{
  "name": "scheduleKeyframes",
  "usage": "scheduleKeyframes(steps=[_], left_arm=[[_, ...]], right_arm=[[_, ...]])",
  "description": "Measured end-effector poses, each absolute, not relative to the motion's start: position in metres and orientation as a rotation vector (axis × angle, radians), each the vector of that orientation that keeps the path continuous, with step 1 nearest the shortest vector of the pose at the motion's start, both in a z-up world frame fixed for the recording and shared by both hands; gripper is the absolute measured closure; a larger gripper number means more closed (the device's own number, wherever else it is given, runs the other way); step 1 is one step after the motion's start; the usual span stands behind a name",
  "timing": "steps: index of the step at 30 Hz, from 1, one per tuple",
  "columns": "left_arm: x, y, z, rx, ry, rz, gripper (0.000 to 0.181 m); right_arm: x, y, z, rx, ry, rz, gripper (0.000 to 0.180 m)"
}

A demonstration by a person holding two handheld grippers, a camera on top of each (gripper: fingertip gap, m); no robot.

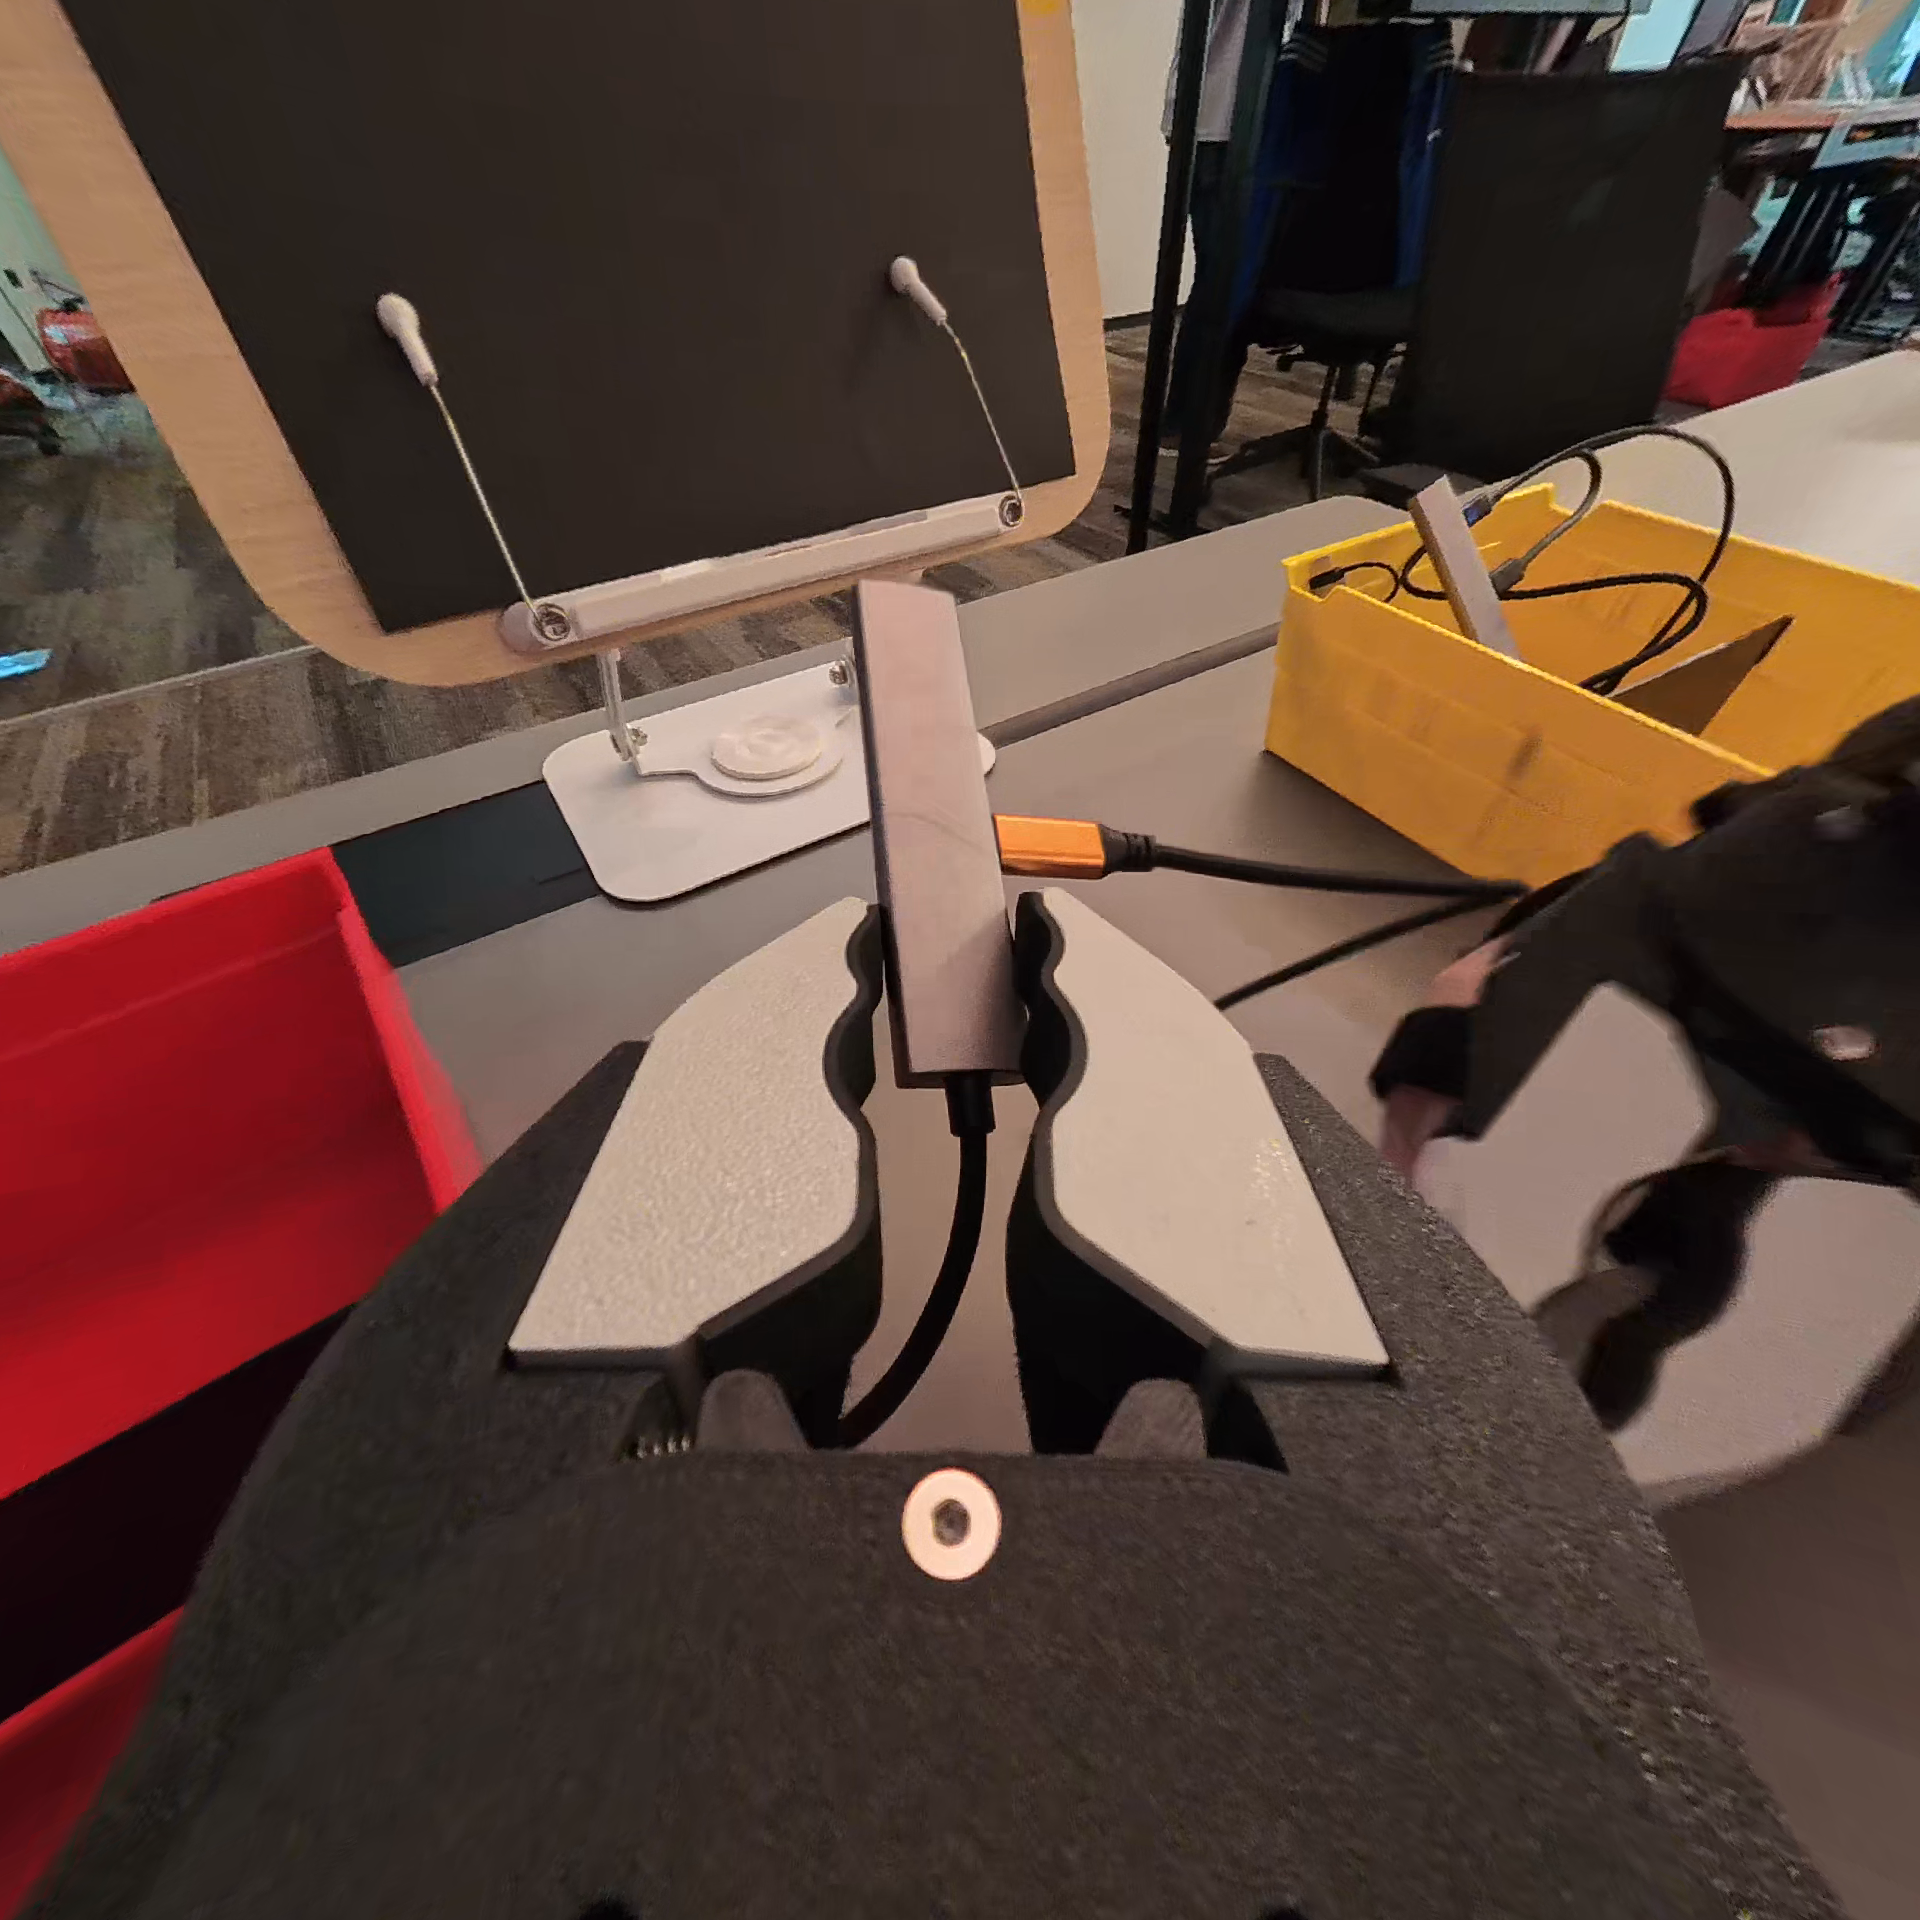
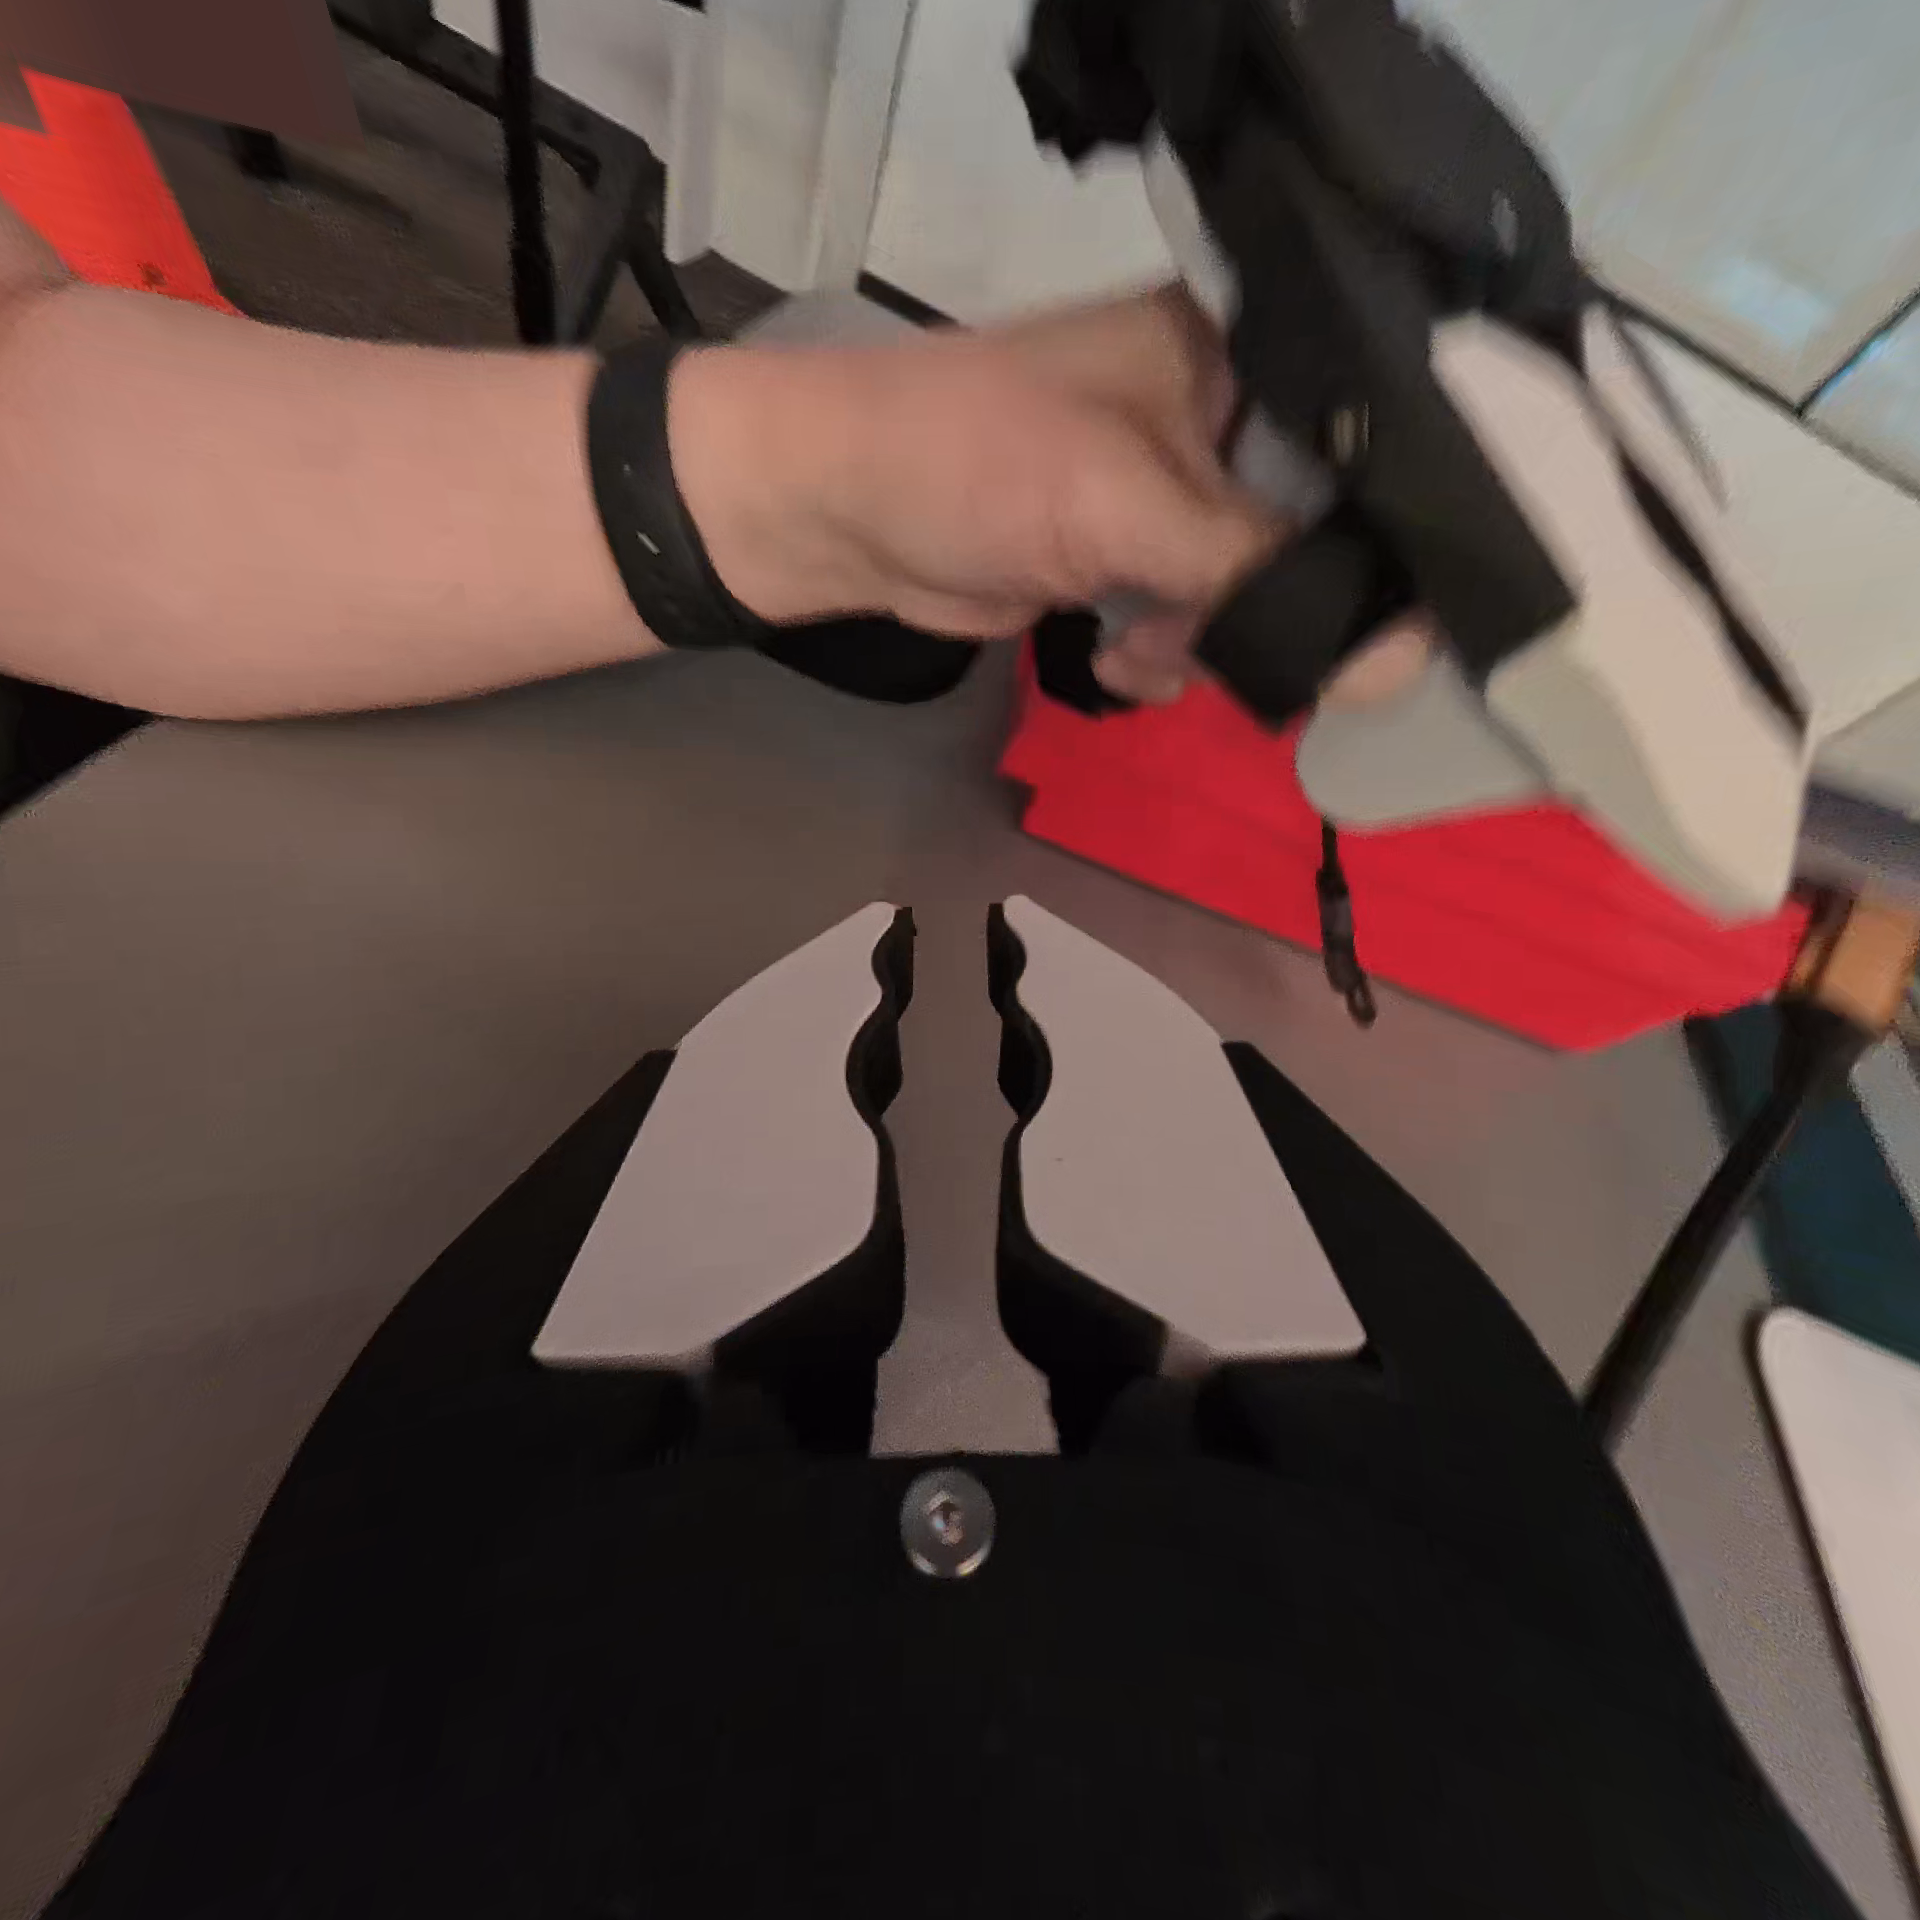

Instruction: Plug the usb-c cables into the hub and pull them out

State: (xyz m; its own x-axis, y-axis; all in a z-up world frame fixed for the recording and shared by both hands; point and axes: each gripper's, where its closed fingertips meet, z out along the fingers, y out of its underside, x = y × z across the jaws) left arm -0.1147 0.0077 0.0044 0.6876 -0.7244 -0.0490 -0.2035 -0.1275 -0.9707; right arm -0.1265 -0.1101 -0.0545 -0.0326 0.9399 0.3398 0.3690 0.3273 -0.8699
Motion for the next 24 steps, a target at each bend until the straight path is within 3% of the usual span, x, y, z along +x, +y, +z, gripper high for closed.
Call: scheduleKeyframes(steps=[5, 10, 14, 20, 24], left_arm=[[-0.101, -0.002, -0.002, -1.63, 0.911, -0.499, 0.157], [-0.076, -0.035, -0.003, -1.462, 1.171, -0.544, 0.157], [-0.06, -0.071, -0.007, -1.329, 1.372, -0.651, 0.157], [-0.046, -0.101, -0.019, -1.219, 1.562, -0.651, 0.157], [-0.045, -0.106, -0.018, -1.203, 1.572, -0.687, 0.157]], right_arm=[[-0.12, -0.133, -0.005, -1.184, -1.647, 0.649, 0.161], [-0.054, -0.092, 0.04, -1.151, -1.475, 0.223, 0.137], [-0.02, -0.077, 0.034, -1.158, -1.484, 0.047, 0.124], [-0.02, -0.085, -0.009, -1.294, -1.717, 0.008, 0.134], [-0.016, -0.085, -0.018, -1.311, -1.769, -0.035, 0.153]])
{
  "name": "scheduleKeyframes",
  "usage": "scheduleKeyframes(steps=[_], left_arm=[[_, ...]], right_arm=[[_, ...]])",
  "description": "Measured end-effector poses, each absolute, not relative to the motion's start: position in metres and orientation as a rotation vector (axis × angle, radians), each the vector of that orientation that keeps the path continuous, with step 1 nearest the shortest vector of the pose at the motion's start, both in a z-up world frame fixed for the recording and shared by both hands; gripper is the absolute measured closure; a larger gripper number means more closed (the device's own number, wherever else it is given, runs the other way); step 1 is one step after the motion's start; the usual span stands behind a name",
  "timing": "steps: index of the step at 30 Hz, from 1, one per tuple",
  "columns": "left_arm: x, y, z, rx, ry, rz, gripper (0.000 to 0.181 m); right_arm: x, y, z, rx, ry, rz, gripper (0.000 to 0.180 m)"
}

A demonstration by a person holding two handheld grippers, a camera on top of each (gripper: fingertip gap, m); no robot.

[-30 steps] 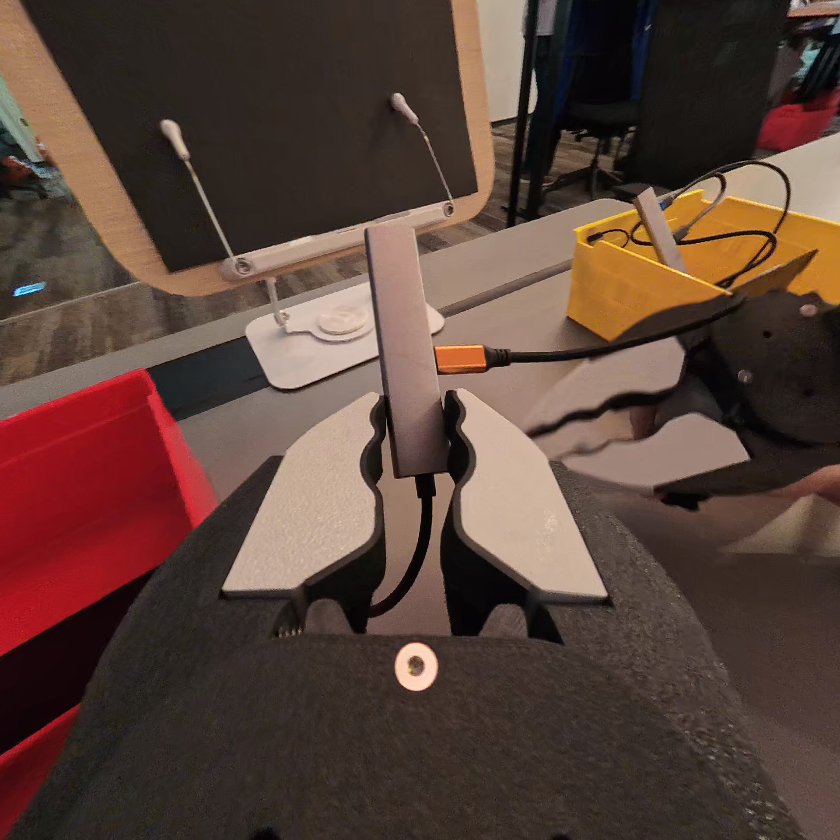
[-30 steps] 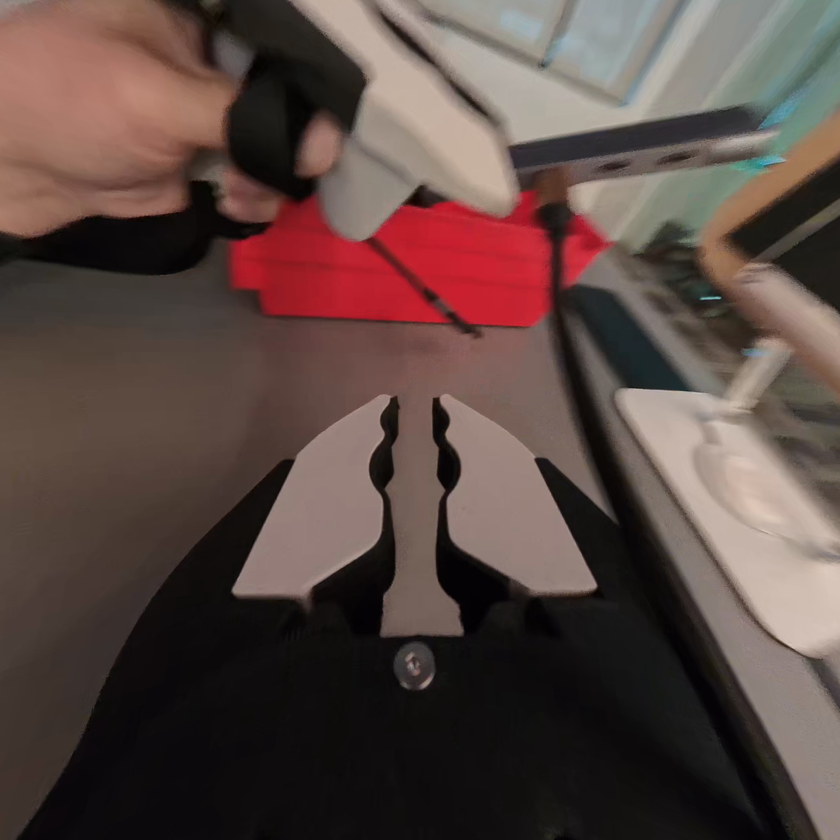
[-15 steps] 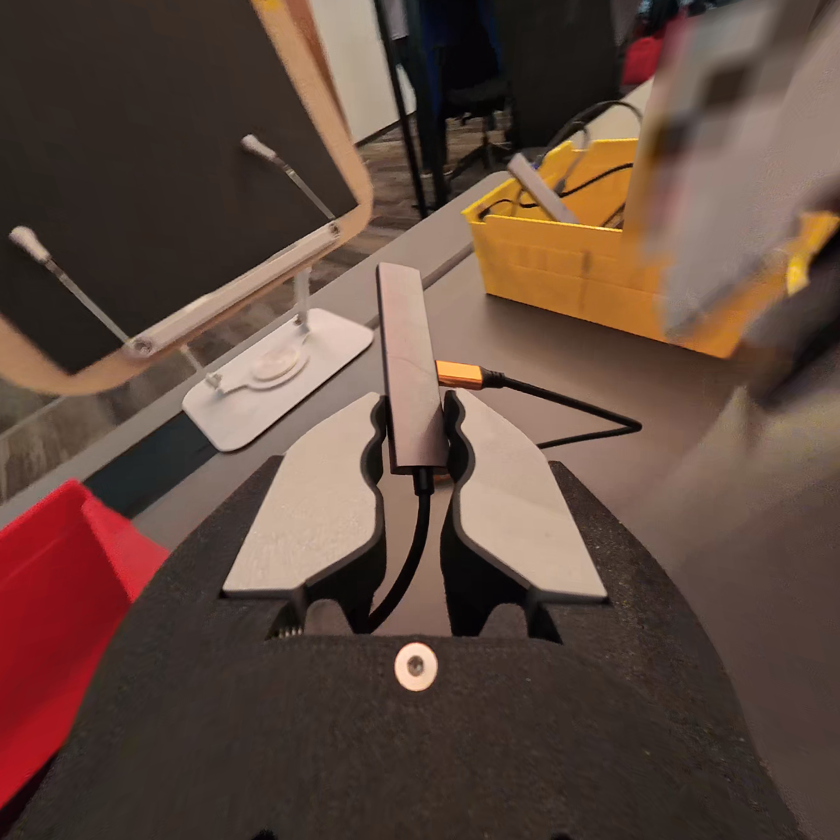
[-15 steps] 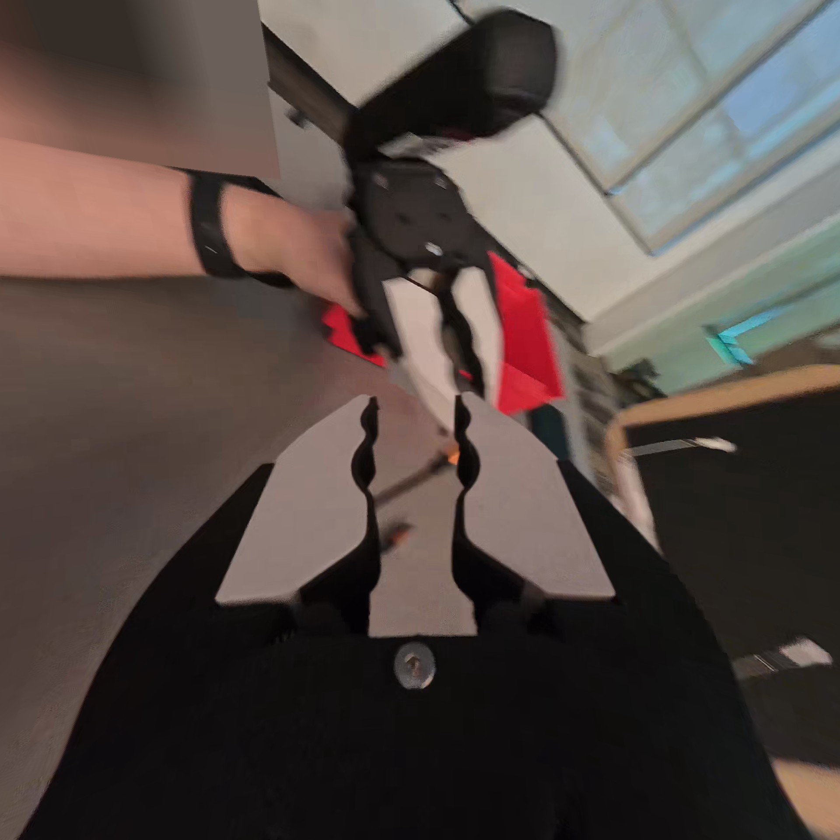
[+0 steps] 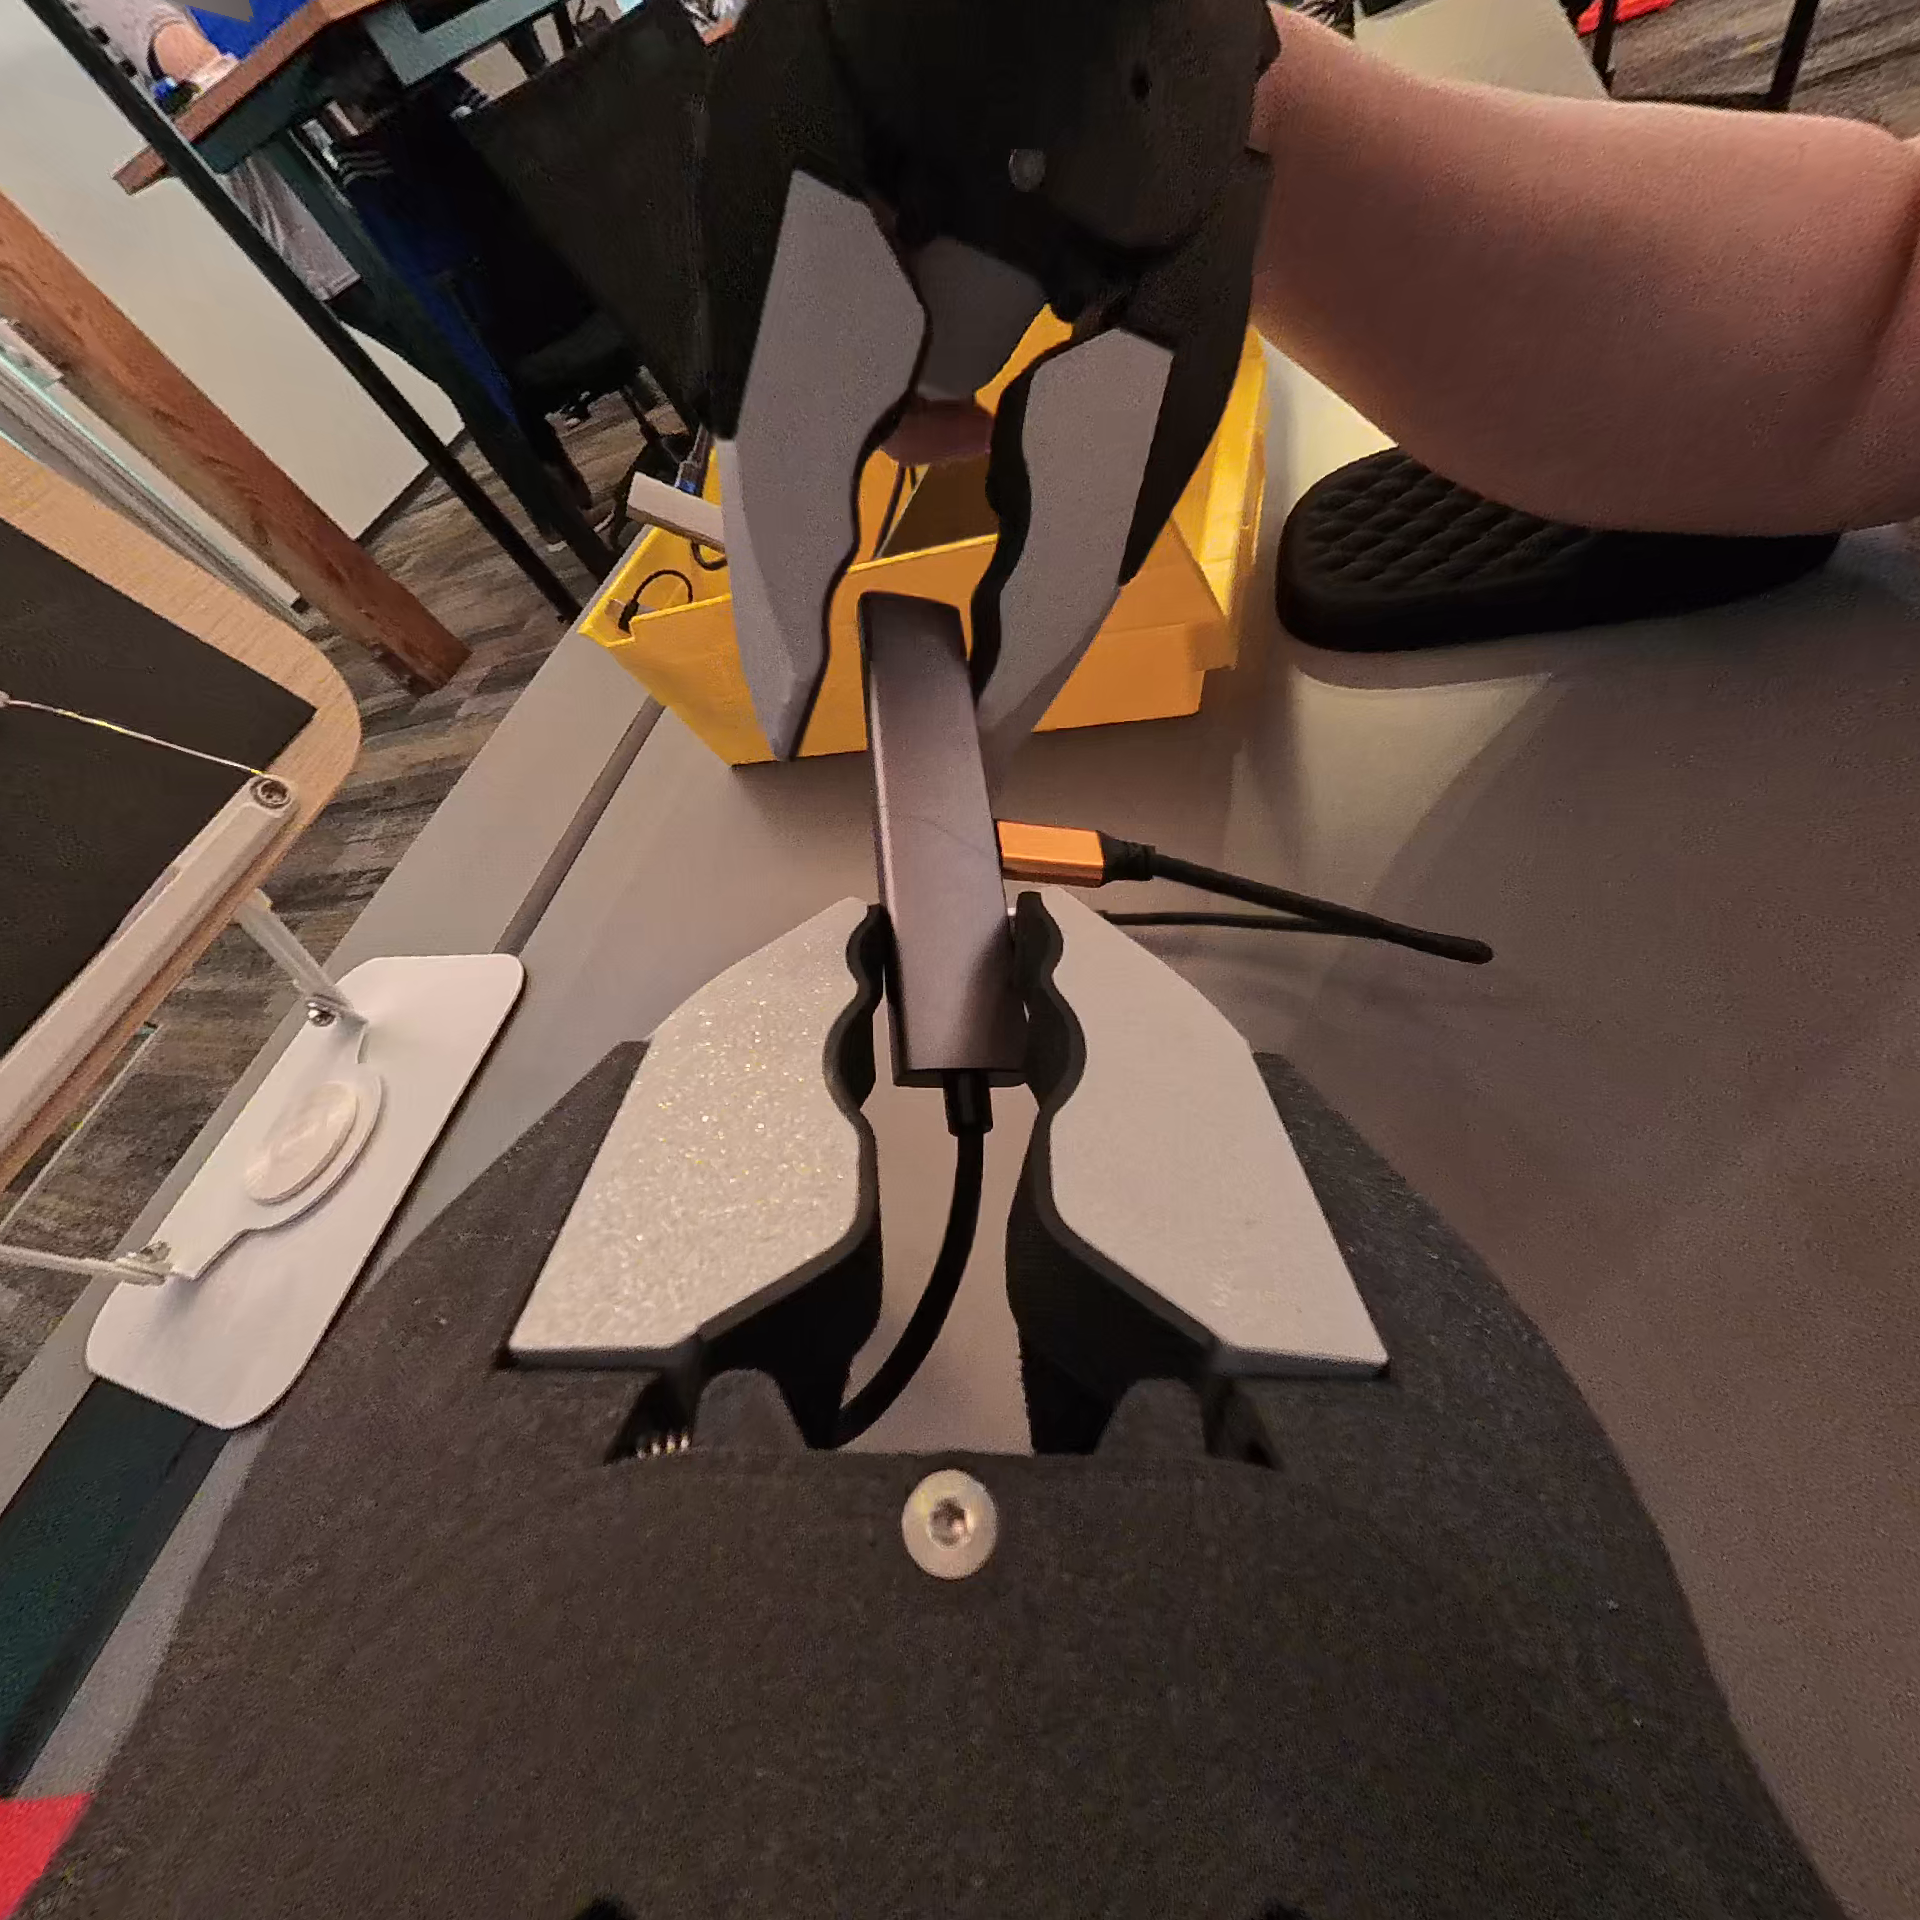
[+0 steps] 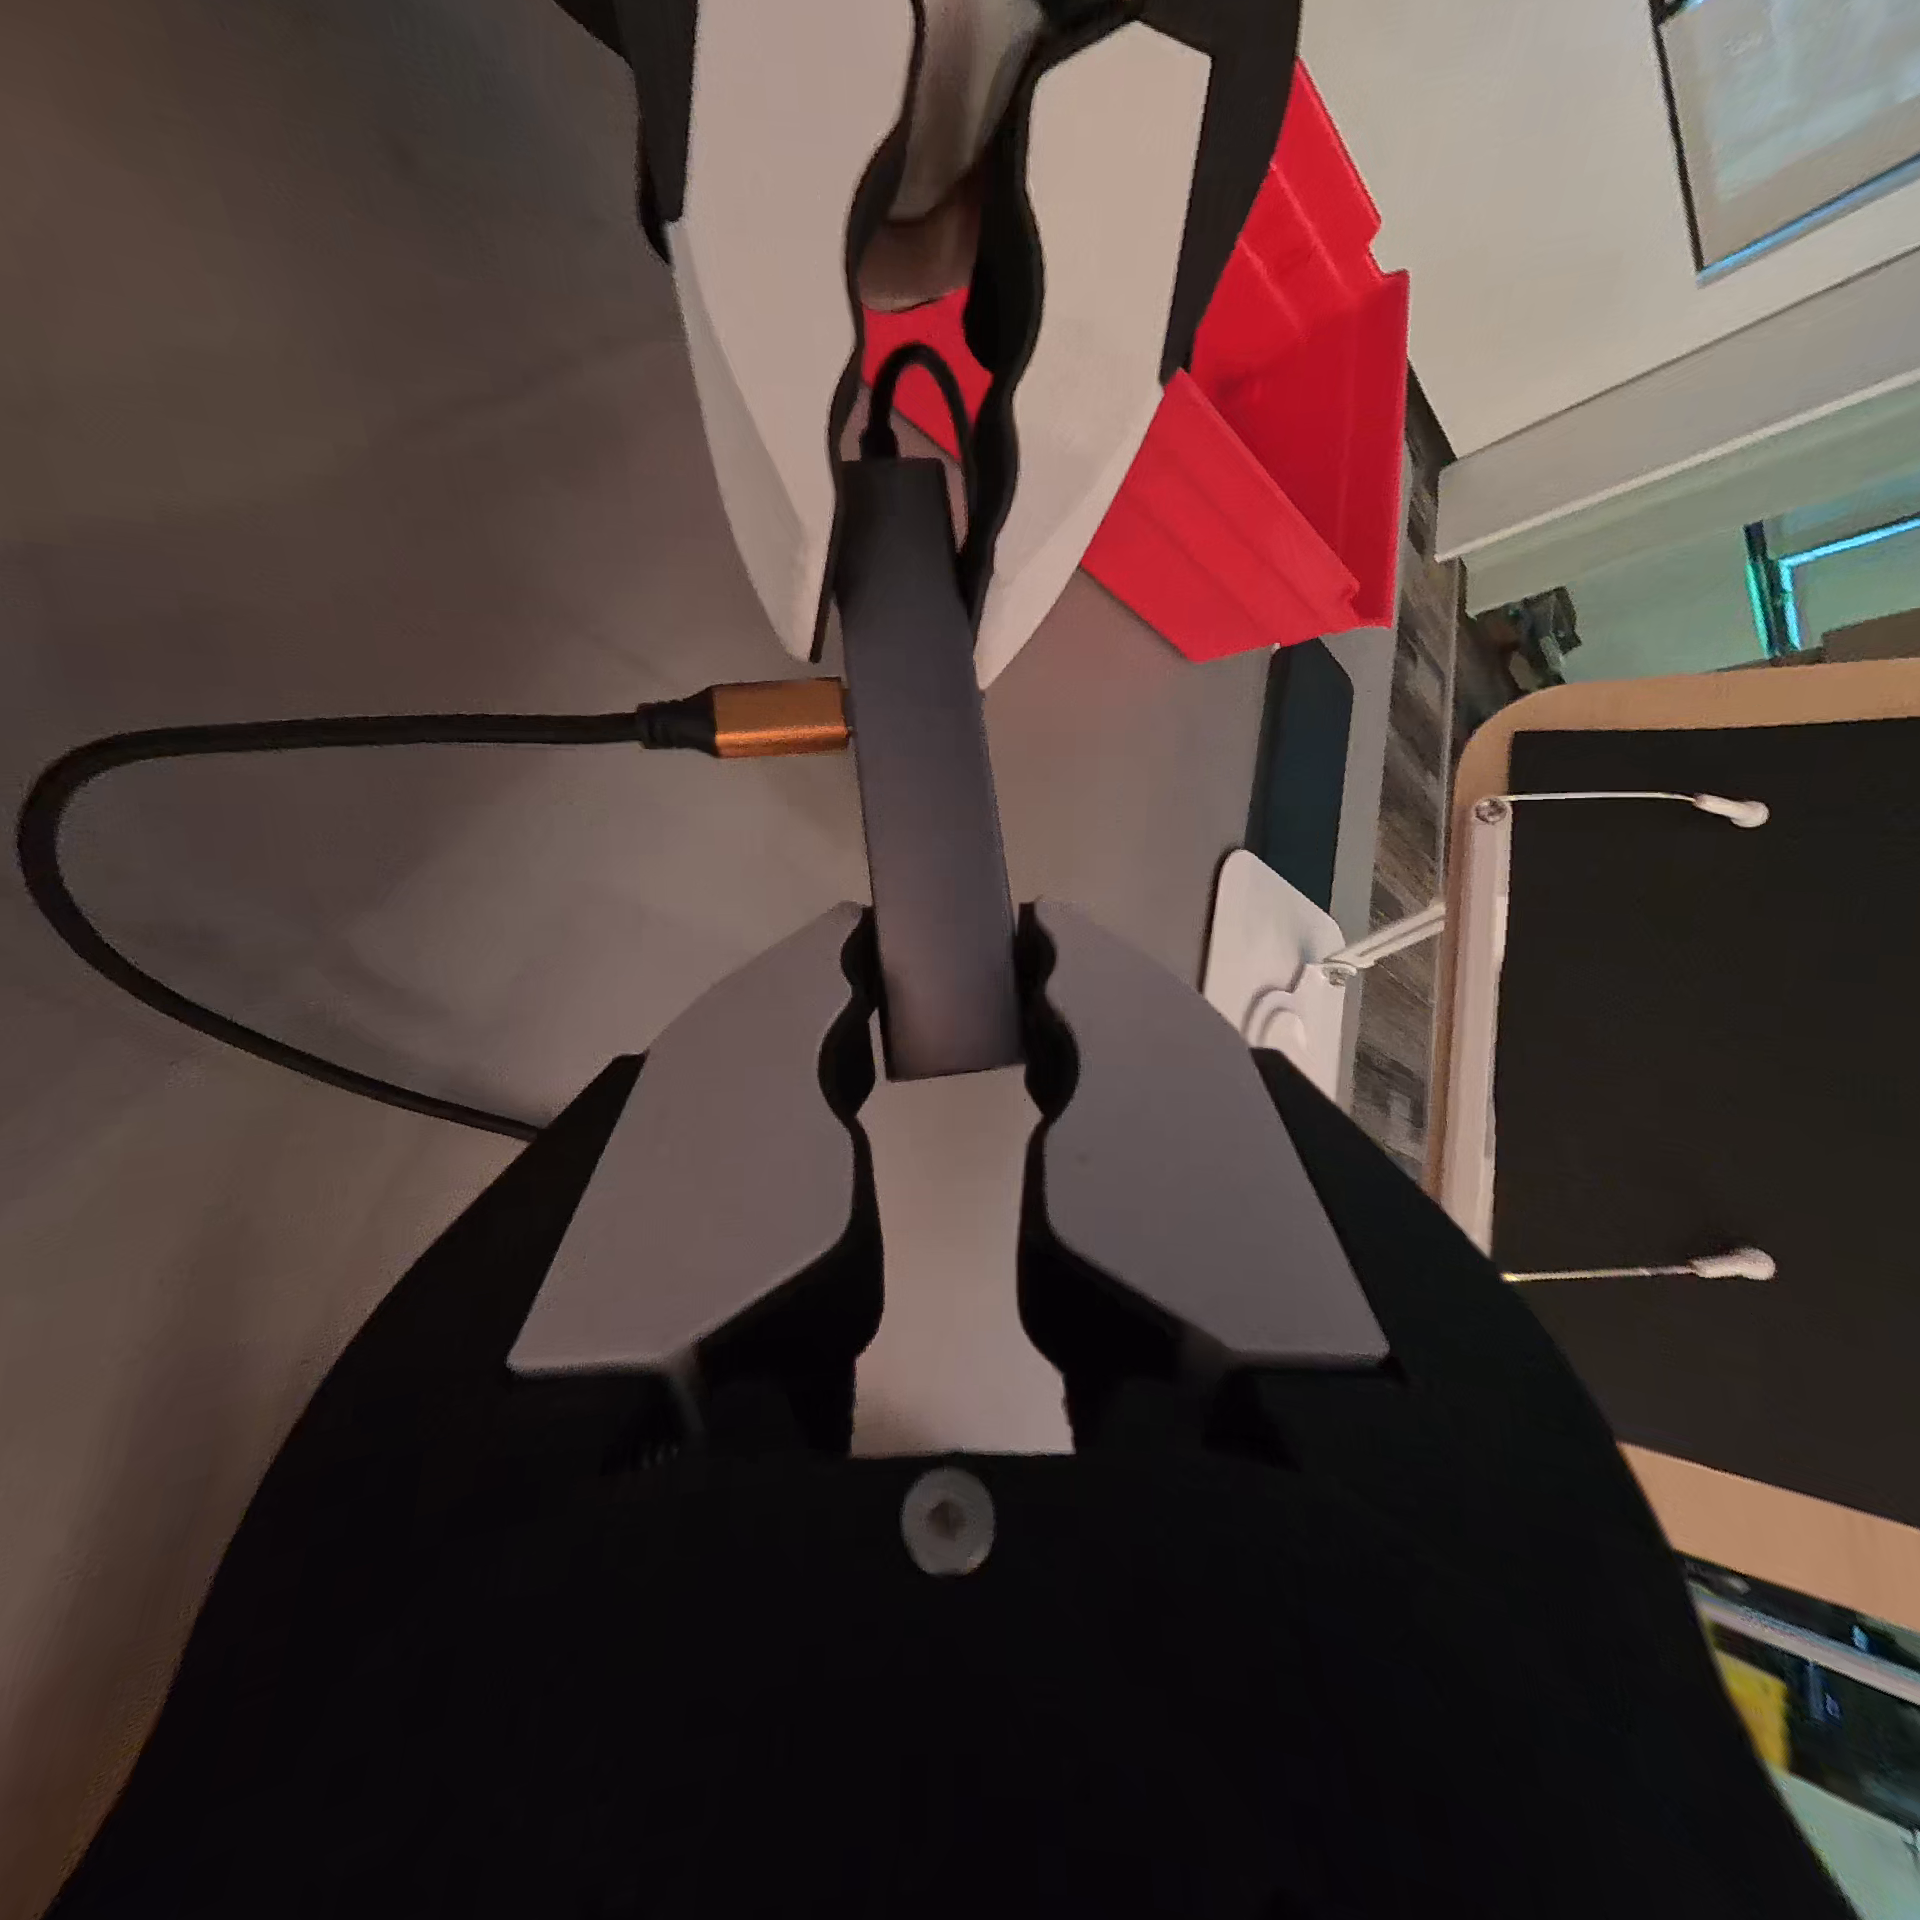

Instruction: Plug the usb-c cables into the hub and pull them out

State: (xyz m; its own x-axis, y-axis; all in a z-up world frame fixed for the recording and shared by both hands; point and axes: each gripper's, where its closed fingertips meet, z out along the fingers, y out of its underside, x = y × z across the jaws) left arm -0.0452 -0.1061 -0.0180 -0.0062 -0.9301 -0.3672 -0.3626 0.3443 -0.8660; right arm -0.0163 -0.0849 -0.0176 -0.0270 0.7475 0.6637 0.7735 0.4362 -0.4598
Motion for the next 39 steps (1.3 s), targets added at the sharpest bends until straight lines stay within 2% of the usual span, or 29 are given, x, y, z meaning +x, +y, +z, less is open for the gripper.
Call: scheduleKeyframes(steps=[8, 10, 12, 16, 20, 22, 30, 39], left_arm=[[-0.048, -0.094, -0.005, -1.233, 1.431, -0.721, 0.155], [-0.055, -0.083, 0.01, -1.24, 1.306, -0.731, 0.141], [-0.067, -0.072, 0.028, -1.23, 1.159, -0.774, 0.139], [-0.085, -0.056, 0.049, -1.213, 0.931, -0.859, 0.139], [-0.08, -0.051, 0.042, -1.248, 0.923, -0.866, 0.143], [-0.071, -0.05, 0.033, -1.272, 0.952, -0.86, 0.145], [-0.04, -0.057, -0.002, -1.349, 1.118, -0.824, 0.146], [-0.028, -0.059, -0.018, -1.395, 1.175, -0.819, 0.146]], right_arm=[[-0.007, -0.077, -0.013, -1.37, -1.734, -0.071, 0.155], [0.003, -0.067, -0.006, -1.394, -1.675, -0.144, 0.155], [0.017, -0.056, 0.008, -1.415, -1.569, -0.189, 0.155], [0.067, -0.032, 0.073, -1.411, -1.143, -0.282, 0.155], [0.156, -0.039, 0.146, -1.317, -0.638, -0.395, 0.156], [0.196, -0.049, 0.163, -1.277, -0.487, -0.457, 0.156], [0.317, -0.063, 0.152, -1.307, -0.158, -0.735, 0.156], [0.341, -0.087, 0.173, -1.222, 0.101, -0.599, 0.156]])
